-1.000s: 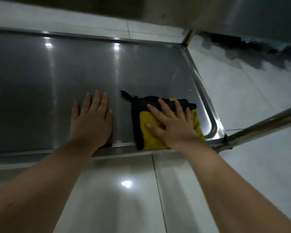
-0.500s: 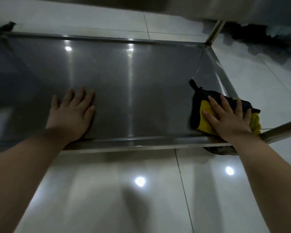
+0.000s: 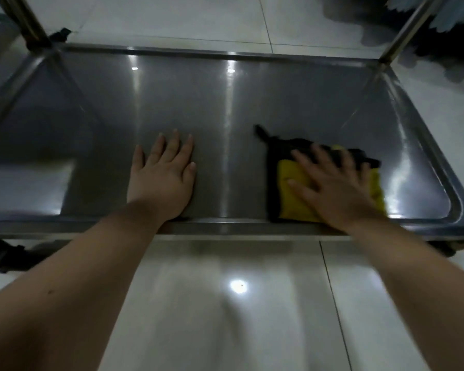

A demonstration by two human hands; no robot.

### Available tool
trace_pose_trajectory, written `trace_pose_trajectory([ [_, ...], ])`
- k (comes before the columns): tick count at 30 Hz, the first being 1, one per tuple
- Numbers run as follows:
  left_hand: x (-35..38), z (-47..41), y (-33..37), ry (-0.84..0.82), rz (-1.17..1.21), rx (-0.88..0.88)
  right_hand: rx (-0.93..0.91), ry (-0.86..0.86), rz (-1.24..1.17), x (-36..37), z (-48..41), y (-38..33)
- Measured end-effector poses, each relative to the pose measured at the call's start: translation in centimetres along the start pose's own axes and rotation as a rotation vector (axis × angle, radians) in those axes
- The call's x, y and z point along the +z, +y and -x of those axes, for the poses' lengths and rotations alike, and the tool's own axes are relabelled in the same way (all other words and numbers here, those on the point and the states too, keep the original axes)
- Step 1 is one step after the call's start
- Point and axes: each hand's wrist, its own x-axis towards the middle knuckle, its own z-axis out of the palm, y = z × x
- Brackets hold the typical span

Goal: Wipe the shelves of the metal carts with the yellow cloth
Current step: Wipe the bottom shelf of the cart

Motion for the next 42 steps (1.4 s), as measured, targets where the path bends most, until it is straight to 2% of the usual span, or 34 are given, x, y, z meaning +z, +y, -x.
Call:
trace_pose_trajectory([
  [2, 0.0, 0.0, 0.2, -0.005, -0.005, 0.012, 0.148, -0.018, -0.038, -0.6, 0.3, 2.4],
  [4, 0.1, 0.0, 0.4, -0.018, -0.010, 0.016, 0.187, -0.029, -0.017, -0.4, 0.8, 1.0],
  [7, 0.2, 0.2, 0.3, -0.020, -0.030, 0.000, -0.033, 0.065, 0.048, 1.0, 1.2, -5.1],
  [10, 0.1, 0.4, 0.4, -0.031, -0.047, 0.004, -0.190, 0.089, -0.008, 0.0, -3.9, -9.8],
  [13, 0.0, 0.2, 0.4, -0.038, -0.028, -0.001, -0.113, 0.048, -0.050, -1.8, -11.4, -13.0],
  [16, -0.1, 0.0, 0.3, -0.048, -0.001, -0.011, -0.027, 0.046, -0.082, -2.2, -14.6, -15.0],
  [19, -0.4, 0.0, 0.3, -0.060, 0.001, -0.012, -0.091, 0.045, -0.064, -1.9, -11.9, -14.0],
  [24, -0.5, 0.0, 0.6, -0.078, -0.009, 0.001, -0.156, 0.031, -0.013, 0.6, 0.4, -9.6],
  [26, -0.4, 0.2, 0.6, -0.063, -0.005, -0.001, -0.175, 0.026, 0.011, 0.9, 2.4, -7.5],
  [28, -0.4, 0.4, 0.8, -0.057, 0.001, 0.006, -0.102, 0.015, 0.012, 0.0, 0.4, -4.7],
  [30, -0.4, 0.4, 0.9, -0.054, 0.006, 0.010, 0.092, 0.032, -0.030, -1.3, -3.2, -3.0],
  [32, -0.4, 0.4, 0.9, -0.047, 0.010, 0.003, 0.277, 0.054, -0.100, -1.7, -6.5, -4.2],
  [33, -0.4, 0.5, 1.0, -0.045, 0.009, 0.001, 0.293, 0.067, -0.119, -1.6, -7.9, -6.1],
  [37, -0.2, 0.6, 0.7, -0.033, 0.007, -0.020, -0.004, 0.077, -0.063, -1.1, -9.7, -13.7],
  [40, -0.2, 0.7, 0.8, -0.043, 0.024, -0.031, -0.124, 0.047, 0.000, -1.3, -7.8, -10.9],
  [42, -0.1, 0.7, 0.9, -0.034, 0.030, -0.036, -0.084, 0.071, 0.021, -0.6, -5.0, -6.5],
])
